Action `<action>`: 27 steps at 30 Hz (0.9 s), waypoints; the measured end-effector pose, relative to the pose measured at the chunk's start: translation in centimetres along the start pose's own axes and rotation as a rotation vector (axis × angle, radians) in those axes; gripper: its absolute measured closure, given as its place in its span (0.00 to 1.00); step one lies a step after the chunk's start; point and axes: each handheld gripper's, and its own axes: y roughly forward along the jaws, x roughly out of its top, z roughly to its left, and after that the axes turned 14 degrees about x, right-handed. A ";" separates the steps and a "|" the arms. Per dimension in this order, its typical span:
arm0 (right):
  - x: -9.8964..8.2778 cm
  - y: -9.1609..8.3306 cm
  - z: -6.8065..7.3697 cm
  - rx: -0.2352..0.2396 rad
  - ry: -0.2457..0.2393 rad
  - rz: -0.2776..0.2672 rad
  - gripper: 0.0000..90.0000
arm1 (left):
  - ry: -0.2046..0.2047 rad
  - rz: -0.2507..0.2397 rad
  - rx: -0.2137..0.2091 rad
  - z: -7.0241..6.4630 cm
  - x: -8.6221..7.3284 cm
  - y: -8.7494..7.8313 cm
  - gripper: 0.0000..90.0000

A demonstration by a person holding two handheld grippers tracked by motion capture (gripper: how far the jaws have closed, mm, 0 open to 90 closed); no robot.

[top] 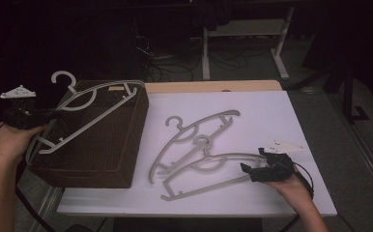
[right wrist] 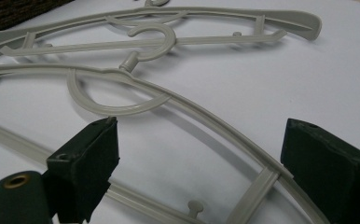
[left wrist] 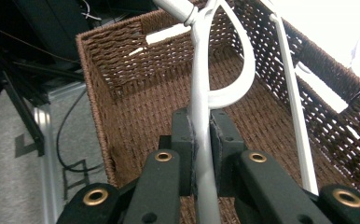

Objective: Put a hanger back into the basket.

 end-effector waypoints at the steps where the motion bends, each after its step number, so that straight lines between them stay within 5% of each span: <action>1: 0.0 0.0 0.0 -0.004 -0.004 0.006 0.12 | 0.000 0.000 -0.007 0.0 -0.1 0.2 0.91; 10: 0.0 0.1 0.0 -0.008 -0.008 0.012 0.12 | -0.005 0.008 0.054 1.0 -0.5 -0.2 0.91; 27: 0.0 0.1 -0.1 -0.008 -0.011 0.010 0.13 | 0.035 0.125 0.026 -0.9 -2.4 4.9 0.89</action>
